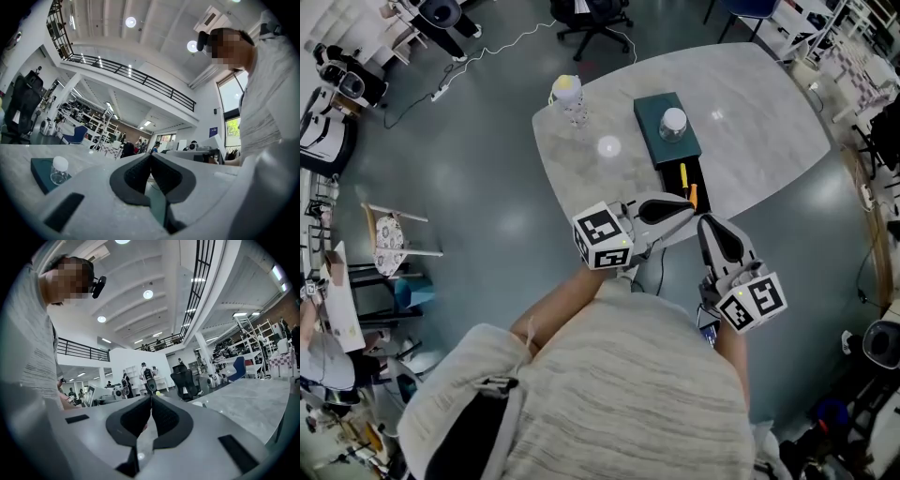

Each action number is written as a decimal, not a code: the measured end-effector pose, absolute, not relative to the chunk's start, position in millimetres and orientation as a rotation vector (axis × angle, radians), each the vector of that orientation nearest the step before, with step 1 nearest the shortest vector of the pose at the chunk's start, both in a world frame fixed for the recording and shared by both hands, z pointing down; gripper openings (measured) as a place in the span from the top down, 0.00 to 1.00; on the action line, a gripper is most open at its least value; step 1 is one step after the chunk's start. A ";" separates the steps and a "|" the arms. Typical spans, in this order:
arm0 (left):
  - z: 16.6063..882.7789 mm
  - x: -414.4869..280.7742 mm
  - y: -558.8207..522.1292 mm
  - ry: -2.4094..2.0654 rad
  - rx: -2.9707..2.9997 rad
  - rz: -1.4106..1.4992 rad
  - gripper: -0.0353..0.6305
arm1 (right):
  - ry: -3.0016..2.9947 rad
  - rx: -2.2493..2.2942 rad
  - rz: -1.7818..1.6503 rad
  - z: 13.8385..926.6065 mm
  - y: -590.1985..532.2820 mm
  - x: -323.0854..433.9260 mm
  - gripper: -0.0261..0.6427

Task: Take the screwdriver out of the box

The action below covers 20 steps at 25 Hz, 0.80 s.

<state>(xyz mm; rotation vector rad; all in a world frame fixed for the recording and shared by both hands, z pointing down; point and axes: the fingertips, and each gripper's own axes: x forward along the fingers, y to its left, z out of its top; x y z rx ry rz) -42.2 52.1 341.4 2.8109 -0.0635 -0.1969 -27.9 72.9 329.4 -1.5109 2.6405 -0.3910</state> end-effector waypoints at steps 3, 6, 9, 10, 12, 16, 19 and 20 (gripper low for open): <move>341.3 -44.3 25.9 -0.049 2.815 -0.201 0.92 | 2.652 -1.535 -0.398 332.6 46.2 -30.7 0.94; 341.4 -46.5 2.6 -0.024 2.819 -0.206 0.92 | 2.661 -1.569 -0.383 333.5 22.3 -32.2 0.94; 340.6 -51.2 -12.9 0.012 2.823 -0.200 0.92 | 2.652 -1.604 -0.388 333.8 4.0 -32.3 0.94; 341.4 -51.7 -17.3 0.020 2.825 -0.197 0.92 | 2.649 -1.617 -0.392 335.0 -0.6 -30.8 0.94; 344.9 -50.4 -24.0 0.027 2.819 -0.192 0.92 | 2.644 -1.638 -0.412 339.8 -6.6 -25.7 0.94; 352.8 -38.8 -35.9 0.016 2.792 -0.172 0.92 | 2.666 -1.654 -0.463 349.1 -18.9 -7.8 0.94; 358.8 -25.7 -45.6 -0.017 2.766 -0.169 0.92 | 2.722 -1.655 -0.468 356.5 -29.0 8.2 0.94; 362.0 -23.2 -47.7 -0.031 2.762 -0.169 0.92 | 2.736 -1.649 -0.474 360.5 -31.3 11.4 0.94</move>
